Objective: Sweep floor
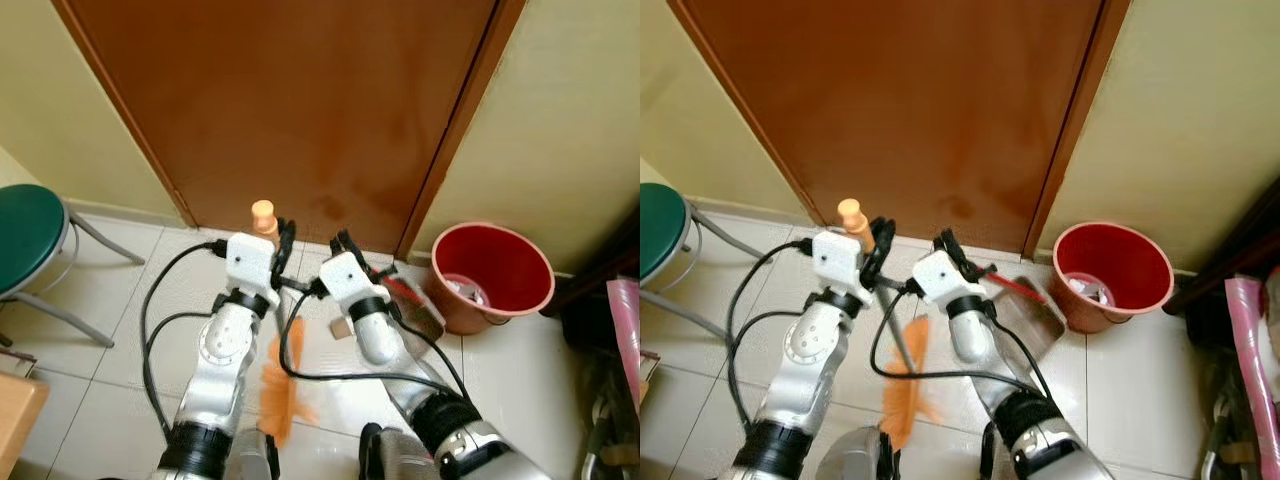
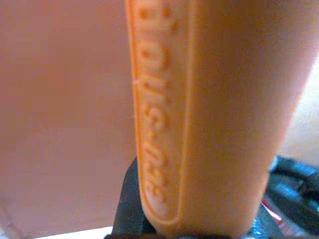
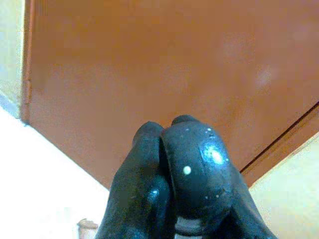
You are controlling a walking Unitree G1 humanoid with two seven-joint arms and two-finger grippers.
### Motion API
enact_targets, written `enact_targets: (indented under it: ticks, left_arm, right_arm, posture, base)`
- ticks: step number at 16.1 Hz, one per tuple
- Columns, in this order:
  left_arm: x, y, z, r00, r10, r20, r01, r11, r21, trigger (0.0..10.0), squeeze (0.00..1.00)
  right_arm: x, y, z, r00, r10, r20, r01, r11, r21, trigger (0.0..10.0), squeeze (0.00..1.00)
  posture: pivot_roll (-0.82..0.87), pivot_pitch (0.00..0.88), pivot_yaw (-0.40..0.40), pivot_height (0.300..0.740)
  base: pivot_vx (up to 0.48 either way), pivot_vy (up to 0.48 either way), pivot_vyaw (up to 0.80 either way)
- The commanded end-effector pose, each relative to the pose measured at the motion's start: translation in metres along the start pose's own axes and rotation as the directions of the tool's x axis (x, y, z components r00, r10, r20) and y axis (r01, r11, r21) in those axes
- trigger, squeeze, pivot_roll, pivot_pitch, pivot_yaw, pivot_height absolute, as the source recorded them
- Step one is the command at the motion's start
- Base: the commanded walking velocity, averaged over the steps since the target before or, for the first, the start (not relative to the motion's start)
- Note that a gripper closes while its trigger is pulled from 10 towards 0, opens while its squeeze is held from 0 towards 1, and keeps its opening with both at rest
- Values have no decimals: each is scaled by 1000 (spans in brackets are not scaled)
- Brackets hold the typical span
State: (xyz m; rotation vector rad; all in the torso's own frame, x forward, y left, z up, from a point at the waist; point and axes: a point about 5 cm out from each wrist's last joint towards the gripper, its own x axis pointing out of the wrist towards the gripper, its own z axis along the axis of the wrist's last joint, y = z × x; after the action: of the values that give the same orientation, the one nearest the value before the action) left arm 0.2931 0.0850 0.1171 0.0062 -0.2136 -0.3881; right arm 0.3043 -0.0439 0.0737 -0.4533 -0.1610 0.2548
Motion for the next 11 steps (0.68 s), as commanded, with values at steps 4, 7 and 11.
enact_targets:
  ticks: [4,7,11]
  left_arm:
    - [10,-45,4,985,-149,86,159,979,-125,10000,0]
    - [13,-51,9,976,-180,124,199,966,-167,10000,0]
    - [21,-54,22,974,-135,182,176,955,-237,10000,0]
  right_arm:
    - [-2,25,19,988,149,42,-154,957,247,10000,0]
    - [3,20,22,982,179,56,-188,942,279,10000,0]
    - [8,12,13,982,189,-4,-181,948,261,10000,0]
  posture:
    - [41,239,3,740]
    - [30,205,-12,740]
    - [29,166,-21,740]
  base:
    - [0,0,0]
    - [0,0,0]
    - [0,0,0]
